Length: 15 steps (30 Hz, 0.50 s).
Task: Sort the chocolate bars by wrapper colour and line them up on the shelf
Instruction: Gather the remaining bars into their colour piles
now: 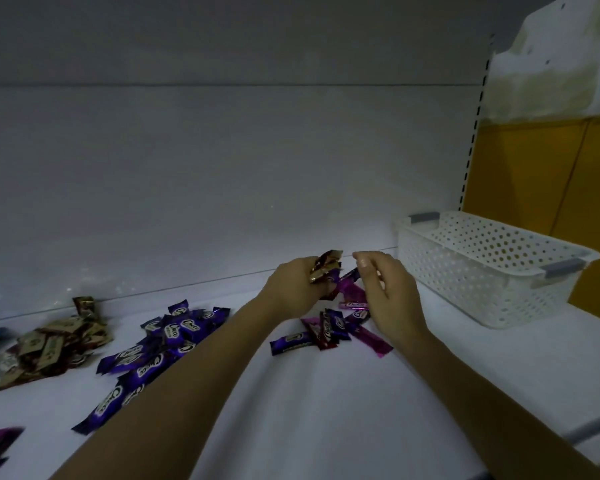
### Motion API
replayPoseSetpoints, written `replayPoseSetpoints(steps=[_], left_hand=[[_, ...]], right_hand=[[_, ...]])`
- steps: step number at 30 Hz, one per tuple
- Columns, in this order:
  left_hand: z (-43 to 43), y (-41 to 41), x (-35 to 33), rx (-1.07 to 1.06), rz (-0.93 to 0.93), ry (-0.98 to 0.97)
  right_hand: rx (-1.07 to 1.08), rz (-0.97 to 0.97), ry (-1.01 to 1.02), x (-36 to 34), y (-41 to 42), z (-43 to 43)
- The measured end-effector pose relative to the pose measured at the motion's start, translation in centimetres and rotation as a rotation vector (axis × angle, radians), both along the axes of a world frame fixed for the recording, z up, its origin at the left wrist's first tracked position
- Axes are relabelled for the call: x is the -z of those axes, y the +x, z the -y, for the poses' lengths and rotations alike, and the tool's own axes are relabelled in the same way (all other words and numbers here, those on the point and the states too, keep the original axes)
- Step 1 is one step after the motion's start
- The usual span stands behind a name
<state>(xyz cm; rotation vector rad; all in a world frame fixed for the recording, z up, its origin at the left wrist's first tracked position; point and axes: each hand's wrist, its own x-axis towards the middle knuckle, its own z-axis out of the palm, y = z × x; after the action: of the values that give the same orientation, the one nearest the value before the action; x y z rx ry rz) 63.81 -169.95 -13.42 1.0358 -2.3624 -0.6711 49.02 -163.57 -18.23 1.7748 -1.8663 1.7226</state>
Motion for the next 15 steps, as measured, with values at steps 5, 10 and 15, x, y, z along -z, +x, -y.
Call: replayPoseSetpoints(steps=[5, 10, 15], left_hand=[[-0.7, 2.3, -0.2, -0.112, -0.397, 0.341], [-2.1, 6.4, 0.5, -0.149, -0.546, 0.444], [-3.3, 11.5, 1.0, -0.171, -0.644, 0.437]], right_hand=[[0.012, -0.245, 0.108, 0.6, 0.2, 0.1], [-0.127, -0.486, 0.135, 0.8, 2.3, -0.4], [-0.357, -0.719, 0.329, 1.1, 4.4, -0.1]])
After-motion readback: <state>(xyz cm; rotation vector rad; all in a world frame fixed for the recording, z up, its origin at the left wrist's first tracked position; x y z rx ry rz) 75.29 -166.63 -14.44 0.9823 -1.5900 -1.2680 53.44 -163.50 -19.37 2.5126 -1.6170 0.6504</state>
